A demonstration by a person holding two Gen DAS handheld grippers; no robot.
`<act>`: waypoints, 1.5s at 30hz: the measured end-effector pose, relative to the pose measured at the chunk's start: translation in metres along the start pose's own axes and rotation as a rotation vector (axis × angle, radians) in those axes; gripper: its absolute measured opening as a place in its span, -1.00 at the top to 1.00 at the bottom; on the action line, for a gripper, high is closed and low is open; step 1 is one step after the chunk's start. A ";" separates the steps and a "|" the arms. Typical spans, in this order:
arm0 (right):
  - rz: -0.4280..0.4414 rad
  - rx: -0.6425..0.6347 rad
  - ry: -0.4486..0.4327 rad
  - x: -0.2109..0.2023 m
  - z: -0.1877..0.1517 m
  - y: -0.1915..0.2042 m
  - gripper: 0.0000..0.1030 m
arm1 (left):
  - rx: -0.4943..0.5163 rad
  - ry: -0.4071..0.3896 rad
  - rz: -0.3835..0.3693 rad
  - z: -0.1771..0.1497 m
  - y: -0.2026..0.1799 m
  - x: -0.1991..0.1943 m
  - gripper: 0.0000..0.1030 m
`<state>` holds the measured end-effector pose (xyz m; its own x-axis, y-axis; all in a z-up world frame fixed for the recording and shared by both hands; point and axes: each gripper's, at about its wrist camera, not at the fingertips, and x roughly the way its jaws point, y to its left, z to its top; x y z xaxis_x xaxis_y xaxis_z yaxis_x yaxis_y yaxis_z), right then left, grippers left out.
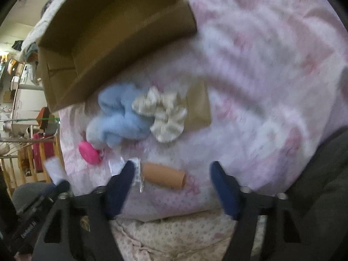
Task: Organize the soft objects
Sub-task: 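Grasp the white sock with the left tool while the right tool grasps the tan cylinder, then carry the white sock with the left tool over the box while the right tool carries the tan cylinder there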
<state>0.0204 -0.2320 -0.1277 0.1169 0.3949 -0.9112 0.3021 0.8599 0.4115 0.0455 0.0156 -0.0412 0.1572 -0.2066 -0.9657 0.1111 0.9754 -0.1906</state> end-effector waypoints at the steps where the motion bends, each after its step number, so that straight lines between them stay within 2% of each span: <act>1: -0.003 -0.002 0.008 0.003 0.000 0.001 -0.36 | -0.006 -0.010 0.006 0.005 0.001 0.001 0.57; 2: -0.013 -0.010 0.015 0.007 -0.001 0.003 -0.27 | -0.020 -0.017 0.004 0.006 0.005 0.003 0.57; 4: -0.020 -0.022 0.032 0.013 -0.002 0.008 -0.11 | -0.056 -0.028 -0.045 0.006 0.014 0.010 0.57; 6: -0.029 -0.040 0.070 0.024 -0.004 0.013 -0.09 | -0.084 -0.051 -0.027 0.005 0.019 0.018 0.57; 9: -0.067 -0.072 0.064 0.030 -0.004 0.019 -0.02 | -0.105 -0.070 -0.043 0.007 0.024 0.019 0.57; 11: -0.090 -0.084 0.045 0.032 -0.004 0.022 0.32 | -0.098 -0.094 -0.025 0.007 0.019 0.018 0.57; 12: -0.101 -0.103 0.048 0.034 -0.004 0.024 0.40 | -0.093 -0.099 -0.023 0.007 0.018 0.017 0.57; 13: -0.091 -0.123 0.050 0.035 -0.005 0.028 0.74 | -0.091 -0.100 -0.023 0.007 0.017 0.018 0.57; 14: -0.070 -0.136 0.047 0.033 -0.007 0.031 0.82 | -0.088 -0.101 -0.025 0.008 0.017 0.018 0.57; 20: -0.035 -0.159 -0.099 -0.007 -0.011 0.036 0.83 | -0.083 -0.132 -0.017 0.005 0.013 0.013 0.57; 25: 0.058 -0.105 -0.161 -0.036 -0.008 0.026 0.82 | -0.087 -0.160 -0.009 0.006 0.015 0.007 0.57; 30: 0.132 -0.105 -0.178 -0.052 -0.006 0.028 0.83 | -0.087 -0.180 0.001 0.005 0.014 0.003 0.57; 33: 0.153 -0.142 -0.197 -0.063 -0.007 0.035 0.82 | -0.085 -0.172 0.008 0.009 0.014 0.001 0.57; 37: 0.138 -0.218 -0.236 -0.064 -0.004 0.059 0.83 | -0.080 -0.184 0.036 0.017 0.014 -0.006 0.57; 43: 0.154 -0.293 -0.309 -0.087 0.018 0.069 0.83 | -0.060 -0.190 0.050 0.041 0.011 -0.010 0.57; 45: 0.194 -0.310 -0.321 -0.093 0.028 0.071 0.82 | -0.049 -0.195 0.055 0.051 0.009 -0.011 0.57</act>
<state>0.0575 -0.2170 -0.0140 0.4441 0.4794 -0.7569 -0.0445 0.8556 0.5158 0.0945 0.0230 -0.0230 0.3494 -0.1588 -0.9234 0.0497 0.9873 -0.1510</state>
